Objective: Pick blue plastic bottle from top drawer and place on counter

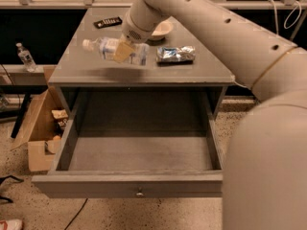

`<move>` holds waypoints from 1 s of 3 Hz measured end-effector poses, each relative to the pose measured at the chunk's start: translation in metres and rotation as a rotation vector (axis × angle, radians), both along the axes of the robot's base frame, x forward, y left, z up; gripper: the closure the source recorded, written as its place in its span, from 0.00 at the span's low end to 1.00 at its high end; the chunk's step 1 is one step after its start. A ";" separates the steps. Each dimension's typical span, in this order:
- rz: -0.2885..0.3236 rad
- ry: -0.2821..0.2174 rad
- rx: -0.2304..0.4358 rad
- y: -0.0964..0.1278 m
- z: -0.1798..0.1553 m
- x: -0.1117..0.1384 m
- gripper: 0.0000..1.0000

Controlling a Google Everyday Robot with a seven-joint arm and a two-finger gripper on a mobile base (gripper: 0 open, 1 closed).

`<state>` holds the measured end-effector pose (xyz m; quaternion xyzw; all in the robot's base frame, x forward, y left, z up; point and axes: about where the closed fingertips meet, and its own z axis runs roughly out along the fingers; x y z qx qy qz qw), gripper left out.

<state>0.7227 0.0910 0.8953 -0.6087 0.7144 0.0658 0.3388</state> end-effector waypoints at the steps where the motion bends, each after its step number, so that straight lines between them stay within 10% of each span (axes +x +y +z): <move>1: -0.051 0.047 -0.014 0.029 -0.005 0.027 1.00; 3: -0.171 0.117 -0.035 0.063 -0.025 0.054 0.58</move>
Offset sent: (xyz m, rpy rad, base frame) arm 0.0692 0.0736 -0.0146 -0.0519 0.1163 -0.2231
